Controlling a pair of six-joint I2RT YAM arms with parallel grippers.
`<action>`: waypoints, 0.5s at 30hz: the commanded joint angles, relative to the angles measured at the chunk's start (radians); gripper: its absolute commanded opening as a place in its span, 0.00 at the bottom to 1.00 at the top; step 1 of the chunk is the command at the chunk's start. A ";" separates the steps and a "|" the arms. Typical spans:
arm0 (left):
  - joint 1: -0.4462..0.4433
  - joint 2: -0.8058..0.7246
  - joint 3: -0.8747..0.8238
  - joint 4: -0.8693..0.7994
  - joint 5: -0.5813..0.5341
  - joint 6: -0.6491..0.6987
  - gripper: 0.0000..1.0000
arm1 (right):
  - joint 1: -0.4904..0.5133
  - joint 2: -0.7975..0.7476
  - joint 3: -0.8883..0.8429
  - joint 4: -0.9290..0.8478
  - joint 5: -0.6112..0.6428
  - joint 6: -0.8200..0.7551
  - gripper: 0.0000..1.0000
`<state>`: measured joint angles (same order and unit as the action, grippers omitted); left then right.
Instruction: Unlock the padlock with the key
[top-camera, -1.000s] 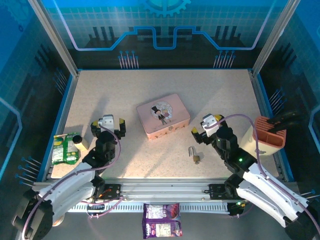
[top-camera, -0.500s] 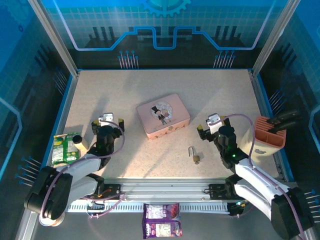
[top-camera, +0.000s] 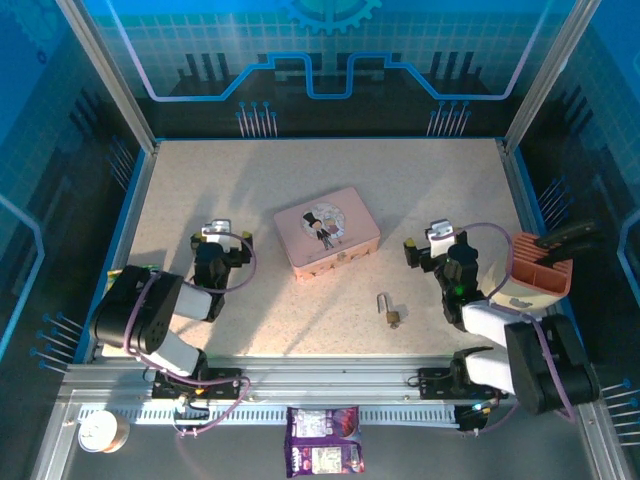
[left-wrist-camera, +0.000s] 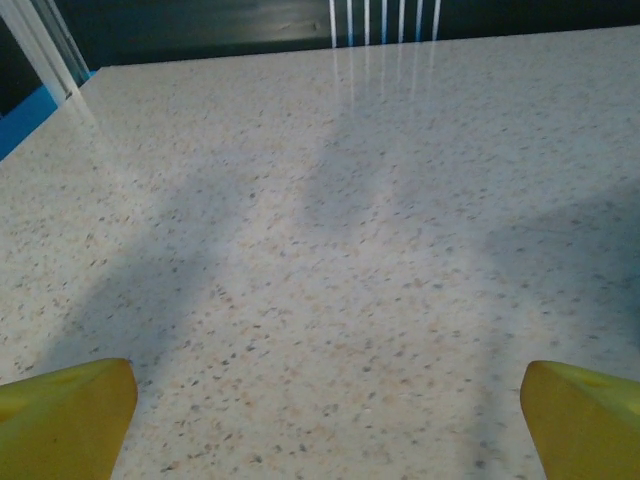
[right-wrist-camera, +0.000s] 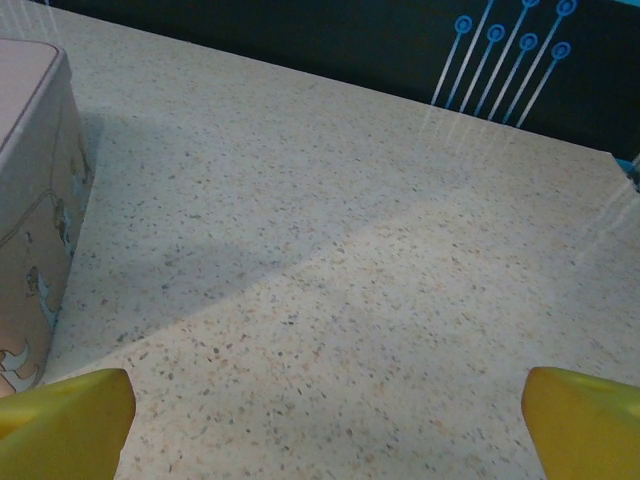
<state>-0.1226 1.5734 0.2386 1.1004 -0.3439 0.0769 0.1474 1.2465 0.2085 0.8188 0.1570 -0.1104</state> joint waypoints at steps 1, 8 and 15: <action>0.030 0.002 0.023 0.080 0.092 -0.027 0.99 | -0.025 0.072 -0.012 0.234 -0.095 0.013 1.00; 0.089 -0.017 0.137 -0.156 0.174 -0.076 0.99 | -0.059 0.339 -0.015 0.512 -0.108 0.062 1.00; 0.101 -0.018 0.134 -0.150 0.170 -0.089 0.99 | -0.065 0.298 0.166 0.121 0.095 0.145 1.00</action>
<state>-0.0280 1.5734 0.3653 0.9668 -0.1997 0.0135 0.1013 1.5623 0.2932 1.0664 0.1390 -0.0242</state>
